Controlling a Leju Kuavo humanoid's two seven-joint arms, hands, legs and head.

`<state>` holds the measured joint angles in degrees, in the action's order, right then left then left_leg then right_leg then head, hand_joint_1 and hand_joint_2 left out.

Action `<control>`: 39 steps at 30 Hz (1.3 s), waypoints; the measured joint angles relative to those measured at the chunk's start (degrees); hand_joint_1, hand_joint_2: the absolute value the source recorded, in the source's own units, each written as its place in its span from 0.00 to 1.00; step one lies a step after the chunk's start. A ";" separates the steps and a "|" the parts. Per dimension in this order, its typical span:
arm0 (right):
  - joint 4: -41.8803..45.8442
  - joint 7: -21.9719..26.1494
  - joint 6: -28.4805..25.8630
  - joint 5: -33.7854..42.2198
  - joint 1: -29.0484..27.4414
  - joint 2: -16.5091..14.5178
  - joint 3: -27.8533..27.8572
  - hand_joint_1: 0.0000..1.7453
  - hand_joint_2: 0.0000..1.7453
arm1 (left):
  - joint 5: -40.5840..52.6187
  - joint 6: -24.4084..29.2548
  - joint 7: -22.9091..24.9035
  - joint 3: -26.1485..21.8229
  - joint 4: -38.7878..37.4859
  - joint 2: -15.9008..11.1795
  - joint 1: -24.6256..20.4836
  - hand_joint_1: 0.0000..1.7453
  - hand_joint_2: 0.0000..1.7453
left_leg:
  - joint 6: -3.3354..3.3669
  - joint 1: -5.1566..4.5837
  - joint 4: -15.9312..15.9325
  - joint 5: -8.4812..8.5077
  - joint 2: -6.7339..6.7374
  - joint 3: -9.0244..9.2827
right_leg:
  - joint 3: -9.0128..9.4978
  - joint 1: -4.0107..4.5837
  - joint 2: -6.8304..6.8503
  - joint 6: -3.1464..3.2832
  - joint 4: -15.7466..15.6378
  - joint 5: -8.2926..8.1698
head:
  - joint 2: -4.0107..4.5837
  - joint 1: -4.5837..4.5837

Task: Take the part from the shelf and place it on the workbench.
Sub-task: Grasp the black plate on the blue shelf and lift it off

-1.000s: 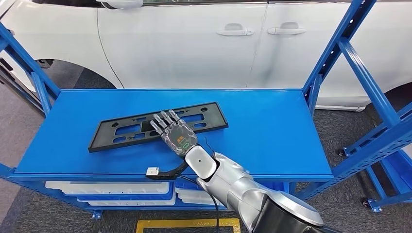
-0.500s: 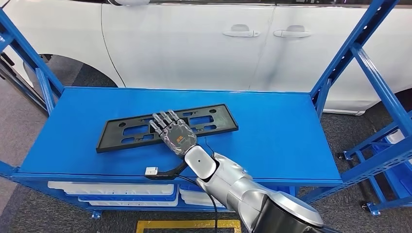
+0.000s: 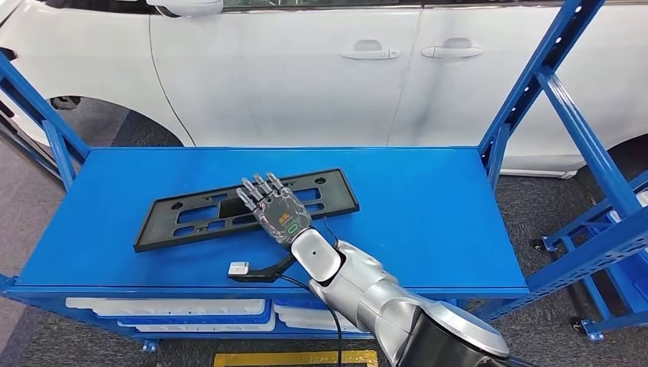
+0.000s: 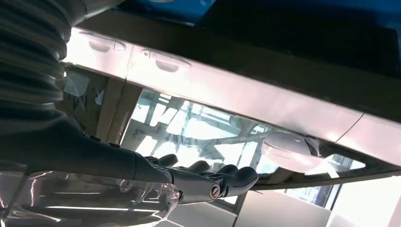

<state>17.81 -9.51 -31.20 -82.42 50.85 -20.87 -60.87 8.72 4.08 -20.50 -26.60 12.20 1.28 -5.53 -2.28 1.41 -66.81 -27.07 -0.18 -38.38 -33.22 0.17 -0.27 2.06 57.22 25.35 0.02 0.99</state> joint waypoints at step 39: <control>0.56 0.39 5.67 1.22 0.51 -0.13 -0.17 1.00 1.00 | 0.02 0.87 -1.39 -0.87 0.02 0.43 -0.16 0.00 0.00 | 2.78 -0.17 8.39 2.48 -0.11 3.69 | -2.28 0.07 -0.06 -2.34 4.92 3.29 | 0.00 -0.01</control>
<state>18.37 -9.11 -25.53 -81.20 51.36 -21.00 -61.05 8.74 4.95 -21.89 -27.47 12.21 1.71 -5.69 0.50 1.24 -58.42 -24.59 -0.28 -34.69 -35.50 0.24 -0.33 -0.28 62.14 28.64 0.02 0.98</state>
